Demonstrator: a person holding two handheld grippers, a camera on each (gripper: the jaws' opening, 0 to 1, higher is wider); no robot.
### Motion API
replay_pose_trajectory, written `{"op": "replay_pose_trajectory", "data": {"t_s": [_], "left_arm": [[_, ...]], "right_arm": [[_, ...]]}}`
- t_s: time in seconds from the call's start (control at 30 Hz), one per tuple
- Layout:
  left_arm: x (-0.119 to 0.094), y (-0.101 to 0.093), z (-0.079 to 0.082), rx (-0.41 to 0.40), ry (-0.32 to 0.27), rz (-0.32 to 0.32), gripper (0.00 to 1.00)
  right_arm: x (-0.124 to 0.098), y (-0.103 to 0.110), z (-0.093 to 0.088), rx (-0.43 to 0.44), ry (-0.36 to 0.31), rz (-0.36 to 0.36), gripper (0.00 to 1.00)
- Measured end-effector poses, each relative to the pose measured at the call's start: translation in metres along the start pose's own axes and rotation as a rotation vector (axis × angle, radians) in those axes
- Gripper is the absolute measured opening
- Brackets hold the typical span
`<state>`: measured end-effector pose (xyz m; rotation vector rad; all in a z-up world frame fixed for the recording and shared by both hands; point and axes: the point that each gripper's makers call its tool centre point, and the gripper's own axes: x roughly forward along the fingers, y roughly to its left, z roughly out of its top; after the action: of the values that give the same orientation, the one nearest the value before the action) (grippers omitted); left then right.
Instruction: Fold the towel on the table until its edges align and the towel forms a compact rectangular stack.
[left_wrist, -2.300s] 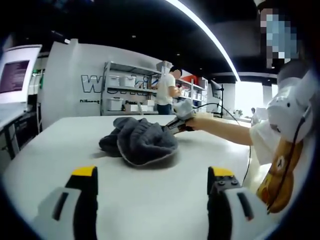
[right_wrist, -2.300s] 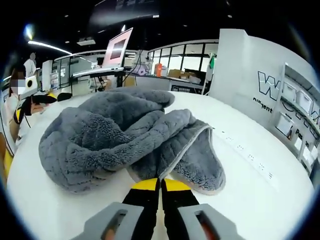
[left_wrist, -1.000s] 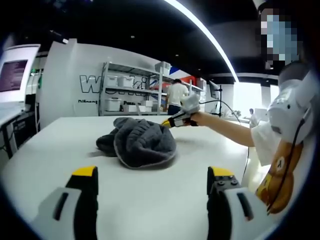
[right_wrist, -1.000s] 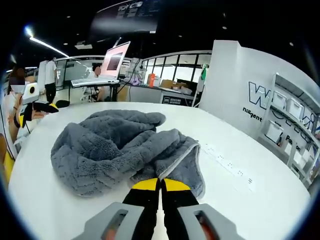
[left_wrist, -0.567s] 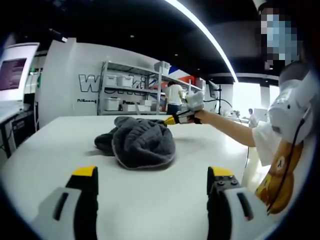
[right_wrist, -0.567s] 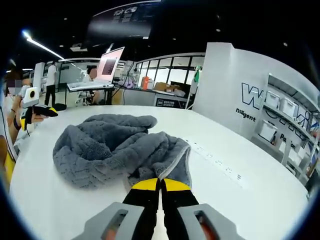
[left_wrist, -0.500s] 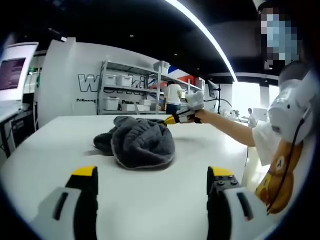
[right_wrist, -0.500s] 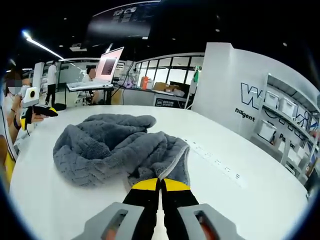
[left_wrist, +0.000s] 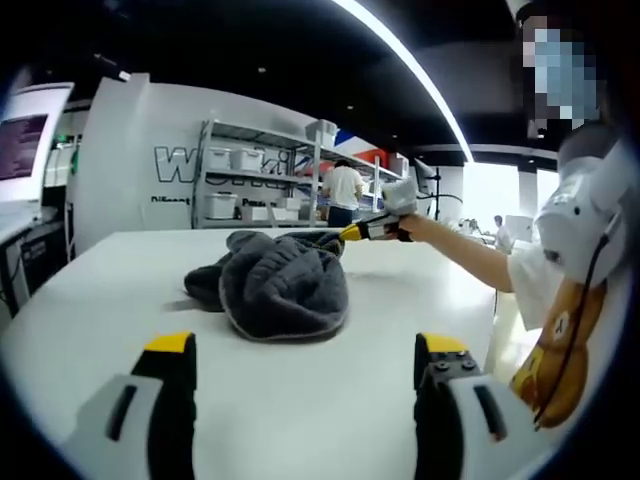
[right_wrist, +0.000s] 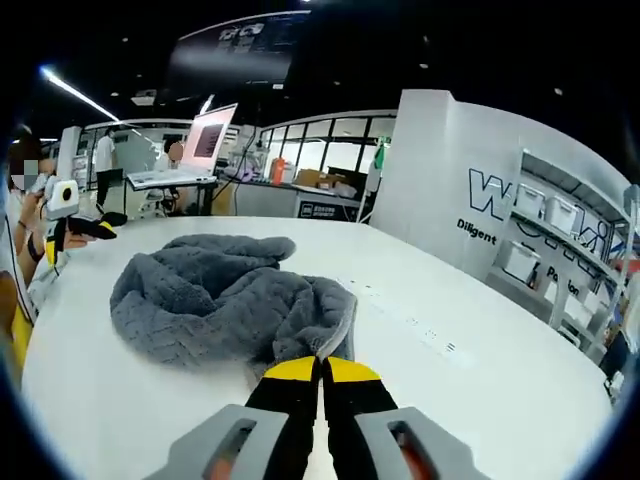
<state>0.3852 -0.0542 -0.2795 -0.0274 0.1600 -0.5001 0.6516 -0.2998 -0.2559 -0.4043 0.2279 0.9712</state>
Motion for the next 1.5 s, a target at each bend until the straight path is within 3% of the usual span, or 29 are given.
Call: {"op": "replay_pose_trajectory", "data": {"t_s": [0.67, 1.23, 1.5], "left_arm": [[0.009, -0.006, 0.002, 0.002, 0.006, -0.025, 0.94], [0.014, -0.007, -0.001, -0.005, 0.011, -0.039, 0.94], [0.015, -0.005, -0.001, -0.006, 0.012, -0.039, 0.94]], "right_arm": [[-0.061, -0.028, 0.006, 0.023, -0.064, -0.105, 0.02], [-0.109, -0.043, -0.007, 0.064, -0.103, -0.202, 0.02], [-0.129, -0.043, -0.025, 0.078, -0.09, -0.239, 0.02]]}}
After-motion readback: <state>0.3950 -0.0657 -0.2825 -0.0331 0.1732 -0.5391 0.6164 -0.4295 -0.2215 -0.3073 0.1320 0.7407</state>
